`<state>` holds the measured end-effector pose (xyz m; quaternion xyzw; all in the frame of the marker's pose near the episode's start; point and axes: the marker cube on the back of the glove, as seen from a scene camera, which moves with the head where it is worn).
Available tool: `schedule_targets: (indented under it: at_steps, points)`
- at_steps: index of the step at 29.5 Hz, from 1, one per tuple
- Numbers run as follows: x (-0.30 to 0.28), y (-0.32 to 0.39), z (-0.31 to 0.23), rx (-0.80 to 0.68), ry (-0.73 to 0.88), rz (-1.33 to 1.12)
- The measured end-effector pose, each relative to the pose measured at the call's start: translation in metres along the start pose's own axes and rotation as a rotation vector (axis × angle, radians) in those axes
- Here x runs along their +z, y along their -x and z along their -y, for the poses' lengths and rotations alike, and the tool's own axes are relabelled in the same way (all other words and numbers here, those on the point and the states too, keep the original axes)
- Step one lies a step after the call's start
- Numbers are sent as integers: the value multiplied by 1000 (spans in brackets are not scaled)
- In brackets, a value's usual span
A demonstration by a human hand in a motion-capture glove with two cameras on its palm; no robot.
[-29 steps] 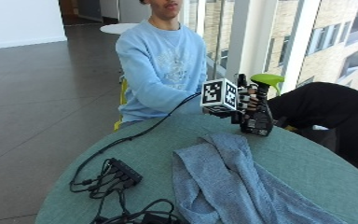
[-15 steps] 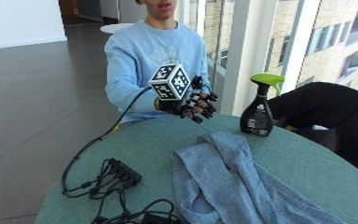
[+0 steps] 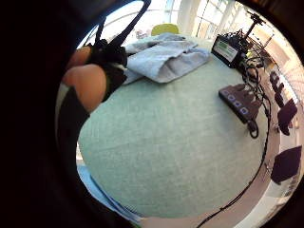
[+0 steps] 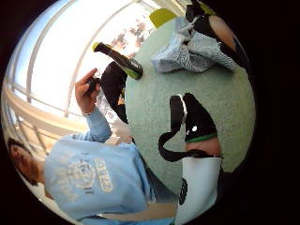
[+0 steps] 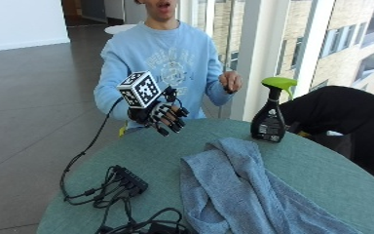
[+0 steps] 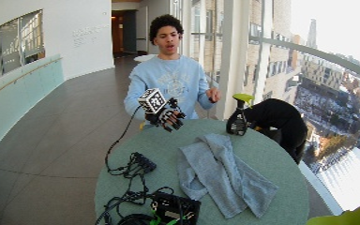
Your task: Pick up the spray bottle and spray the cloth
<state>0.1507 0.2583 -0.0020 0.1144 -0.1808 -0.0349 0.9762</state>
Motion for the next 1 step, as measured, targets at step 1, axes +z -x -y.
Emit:
schedule_targets:
  at_steps: [1]
  points:
    - [0,-1,-1,1,1,-2]
